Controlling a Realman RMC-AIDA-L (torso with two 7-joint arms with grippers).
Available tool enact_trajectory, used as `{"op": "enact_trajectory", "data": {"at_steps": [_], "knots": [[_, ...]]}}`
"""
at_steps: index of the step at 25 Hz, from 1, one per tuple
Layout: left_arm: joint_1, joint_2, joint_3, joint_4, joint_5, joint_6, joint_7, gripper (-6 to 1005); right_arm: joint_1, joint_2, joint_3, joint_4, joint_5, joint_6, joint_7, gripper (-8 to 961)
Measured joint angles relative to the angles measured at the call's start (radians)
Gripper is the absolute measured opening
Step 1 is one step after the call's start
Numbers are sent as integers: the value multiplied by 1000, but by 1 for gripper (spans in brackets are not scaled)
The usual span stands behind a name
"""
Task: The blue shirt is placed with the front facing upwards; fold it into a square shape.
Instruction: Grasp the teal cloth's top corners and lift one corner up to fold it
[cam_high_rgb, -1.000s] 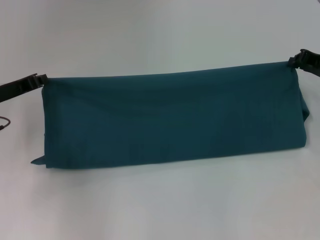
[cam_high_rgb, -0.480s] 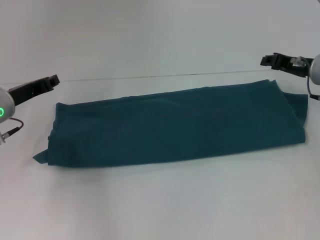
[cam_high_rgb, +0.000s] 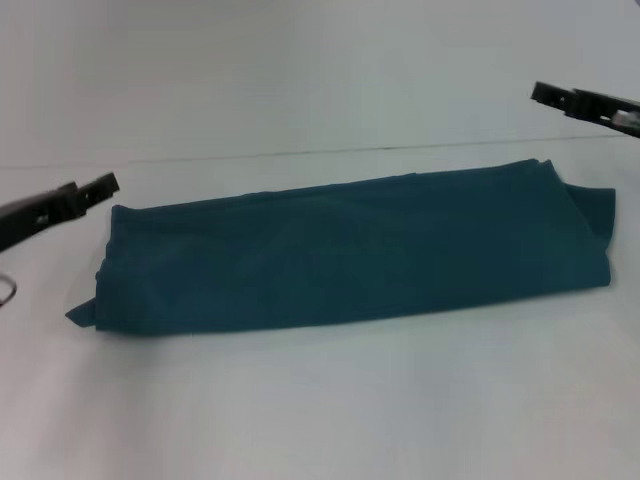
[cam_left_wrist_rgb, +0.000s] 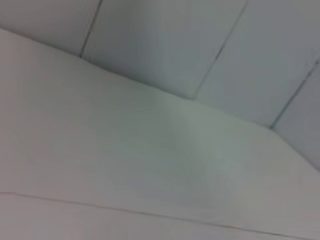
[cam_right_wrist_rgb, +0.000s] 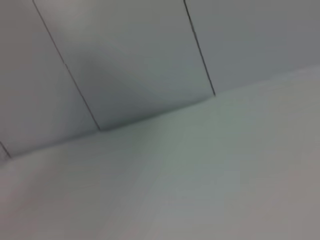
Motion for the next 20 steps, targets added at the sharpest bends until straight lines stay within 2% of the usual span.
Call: {"op": "enact_trajectory", "data": {"at_steps": [2,6,8,14,20], "knots": [[46,4,25,-35,-17,49,-27,604,-33,2,0,-2,85,-33,-42,709],[115,7,67,-141,50,123,-141,637,-70,-1,-1,9,151,-70,-69,712],[129,7,78,-185,107,149,-202,646,-74,-3,-2,20,151,-74,-75,714],[110,9,85,-249,323,241,-372,668,-67,-8,-2,56,149,-74,-87,715],[70,6,104,-246,448,237,-435,690,-62,-9,-7,65,149,-71,-89,715]]}}
